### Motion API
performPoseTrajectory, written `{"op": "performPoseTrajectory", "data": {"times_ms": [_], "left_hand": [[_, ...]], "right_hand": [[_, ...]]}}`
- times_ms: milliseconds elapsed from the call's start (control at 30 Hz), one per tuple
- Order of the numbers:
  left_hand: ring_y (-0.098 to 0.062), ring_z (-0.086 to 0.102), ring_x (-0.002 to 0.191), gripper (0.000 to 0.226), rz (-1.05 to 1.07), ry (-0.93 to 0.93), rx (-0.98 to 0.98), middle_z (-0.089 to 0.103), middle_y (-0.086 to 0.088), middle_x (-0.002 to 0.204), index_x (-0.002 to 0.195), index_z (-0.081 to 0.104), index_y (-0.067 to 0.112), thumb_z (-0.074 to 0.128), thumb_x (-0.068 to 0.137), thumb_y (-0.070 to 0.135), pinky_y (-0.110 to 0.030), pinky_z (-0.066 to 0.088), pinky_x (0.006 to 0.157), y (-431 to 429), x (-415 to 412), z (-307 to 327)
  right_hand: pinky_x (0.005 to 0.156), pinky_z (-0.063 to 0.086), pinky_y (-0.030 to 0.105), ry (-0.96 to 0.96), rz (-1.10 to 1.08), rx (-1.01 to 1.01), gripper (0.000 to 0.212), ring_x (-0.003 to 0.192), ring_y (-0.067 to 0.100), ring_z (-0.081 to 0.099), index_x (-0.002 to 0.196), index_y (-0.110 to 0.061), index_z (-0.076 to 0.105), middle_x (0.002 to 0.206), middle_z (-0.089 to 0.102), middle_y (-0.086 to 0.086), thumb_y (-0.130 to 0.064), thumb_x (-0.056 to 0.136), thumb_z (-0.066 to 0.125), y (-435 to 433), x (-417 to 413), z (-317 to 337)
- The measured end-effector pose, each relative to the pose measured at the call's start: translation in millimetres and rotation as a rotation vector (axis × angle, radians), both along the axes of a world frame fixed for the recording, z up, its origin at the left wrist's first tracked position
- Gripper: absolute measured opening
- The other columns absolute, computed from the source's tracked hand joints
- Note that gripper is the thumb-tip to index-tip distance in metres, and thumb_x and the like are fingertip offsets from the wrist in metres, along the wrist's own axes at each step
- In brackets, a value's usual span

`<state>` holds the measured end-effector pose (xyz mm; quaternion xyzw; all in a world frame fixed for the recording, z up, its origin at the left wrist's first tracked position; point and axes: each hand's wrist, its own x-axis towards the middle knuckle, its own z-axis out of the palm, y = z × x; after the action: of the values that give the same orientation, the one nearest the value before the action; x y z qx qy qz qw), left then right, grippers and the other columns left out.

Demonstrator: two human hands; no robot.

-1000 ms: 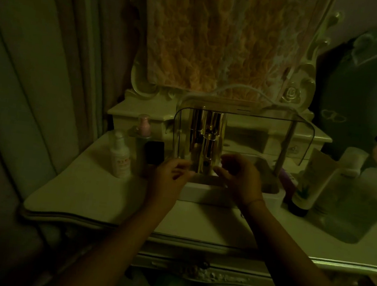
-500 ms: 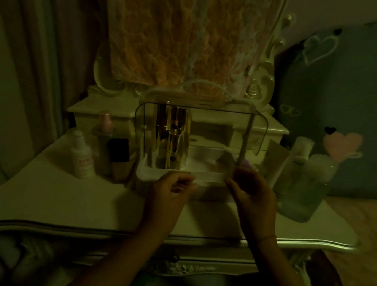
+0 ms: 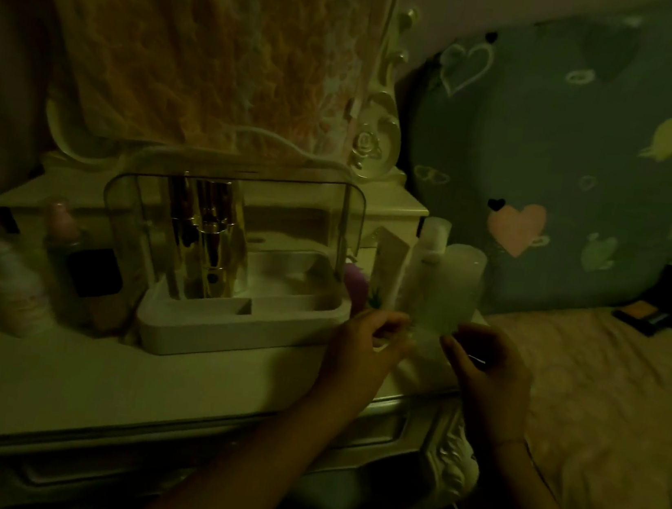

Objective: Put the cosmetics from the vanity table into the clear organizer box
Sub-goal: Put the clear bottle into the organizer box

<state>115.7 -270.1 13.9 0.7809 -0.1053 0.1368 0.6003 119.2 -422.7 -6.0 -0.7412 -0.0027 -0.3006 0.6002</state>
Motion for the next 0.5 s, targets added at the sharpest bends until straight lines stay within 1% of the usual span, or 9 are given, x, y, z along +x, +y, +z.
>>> {"op": "performPoseTrajectory", "data": {"times_ms": [33, 67, 100, 167, 233, 300, 333, 400, 500], "left_hand": [[-0.006, 0.059, 0.090, 0.031, -0.009, 0.011, 0.012, 0.064, 0.003, 0.105, 0.108, 0.064, 0.020, 0.070, 0.078, 0.019, -0.026, 0.053, 0.082, -7, 2, 0], [-0.009, 0.059, 0.094, 0.035, -0.016, 0.019, 0.025, 0.062, 0.003, 0.108, 0.112, 0.062, 0.019, 0.070, 0.077, 0.019, -0.029, 0.053, 0.084, -12, 4, -1], [-0.010, 0.058, 0.098, 0.039, -0.024, 0.028, 0.034, 0.061, 0.002, 0.111, 0.115, 0.060, 0.018, 0.070, 0.077, 0.019, -0.029, 0.052, 0.085, -18, 5, -1], [-0.011, 0.056, 0.101, 0.044, -0.034, 0.046, 0.027, 0.058, 0.000, 0.117, 0.120, 0.056, 0.018, 0.070, 0.078, 0.020, -0.022, 0.050, 0.082, -26, 8, -1], [-0.011, 0.055, 0.101, 0.047, -0.025, 0.064, 0.005, 0.056, -0.002, 0.119, 0.122, 0.053, 0.018, 0.069, 0.078, 0.018, -0.015, 0.046, 0.076, -31, 12, -1], [-0.013, 0.056, 0.101, 0.050, -0.013, 0.100, -0.017, 0.056, -0.004, 0.118, 0.125, 0.050, 0.019, 0.069, 0.079, 0.017, -0.014, 0.046, 0.072, -35, 15, 0], [-0.014, 0.057, 0.102, 0.052, -0.012, 0.119, -0.032, 0.056, -0.004, 0.119, 0.127, 0.048, 0.019, 0.069, 0.079, 0.017, -0.015, 0.047, 0.073, -37, 16, -1], [-0.017, 0.056, 0.109, 0.053, -0.015, 0.138, -0.044, 0.055, -0.005, 0.124, 0.129, 0.046, 0.017, 0.067, 0.080, 0.017, -0.022, 0.050, 0.081, -40, 18, -2], [-0.018, 0.055, 0.112, 0.049, -0.006, 0.140, -0.008, 0.056, -0.005, 0.125, 0.128, 0.048, 0.016, 0.065, 0.083, 0.022, -0.034, 0.051, 0.091, -44, 20, -4]], "right_hand": [[0.066, 0.051, 0.015, 0.004, -0.008, 0.009, 0.022, 0.077, 0.006, 0.063, 0.091, -0.019, 0.062, 0.082, 0.065, -0.003, -0.016, 0.073, 0.074, -4, 3, -1], [0.064, 0.050, 0.012, 0.010, -0.012, 0.019, 0.022, 0.077, 0.006, 0.062, 0.090, -0.017, 0.062, 0.081, 0.065, -0.003, -0.014, 0.073, 0.075, -8, 6, -1], [0.062, 0.049, 0.008, 0.012, -0.014, 0.026, 0.023, 0.076, 0.006, 0.062, 0.090, -0.016, 0.061, 0.080, 0.064, -0.005, -0.013, 0.072, 0.075, -12, 9, -2], [0.059, 0.046, 0.003, 0.021, -0.007, 0.036, 0.025, 0.076, 0.006, 0.062, 0.090, -0.017, 0.059, 0.080, 0.062, -0.009, -0.013, 0.071, 0.076, -17, 14, -3], [0.061, 0.048, 0.008, 0.049, 0.026, 0.044, 0.030, 0.079, 0.010, 0.062, 0.094, -0.017, 0.058, 0.085, 0.062, -0.006, -0.014, 0.071, 0.076, -21, 18, -5], [0.072, 0.049, 0.017, 0.078, 0.084, 0.044, 0.036, 0.088, 0.014, 0.062, 0.102, -0.015, 0.057, 0.096, 0.063, 0.001, -0.012, 0.072, 0.075, -24, 22, -6], [0.076, 0.049, 0.022, 0.086, 0.118, 0.044, 0.040, 0.092, 0.015, 0.062, 0.107, -0.015, 0.056, 0.101, 0.063, 0.003, -0.011, 0.072, 0.075, -25, 23, -6], [0.083, 0.050, 0.028, 0.102, 0.202, 0.048, 0.047, 0.098, 0.016, 0.062, 0.112, -0.020, 0.054, 0.108, 0.063, 0.006, -0.009, 0.071, 0.075, -27, 26, -3], [0.085, 0.050, 0.028, 0.123, 0.306, 0.017, 0.054, 0.102, 0.015, 0.061, 0.114, -0.028, 0.051, 0.113, 0.063, 0.006, -0.012, 0.069, 0.075, -31, 29, 2]]}}
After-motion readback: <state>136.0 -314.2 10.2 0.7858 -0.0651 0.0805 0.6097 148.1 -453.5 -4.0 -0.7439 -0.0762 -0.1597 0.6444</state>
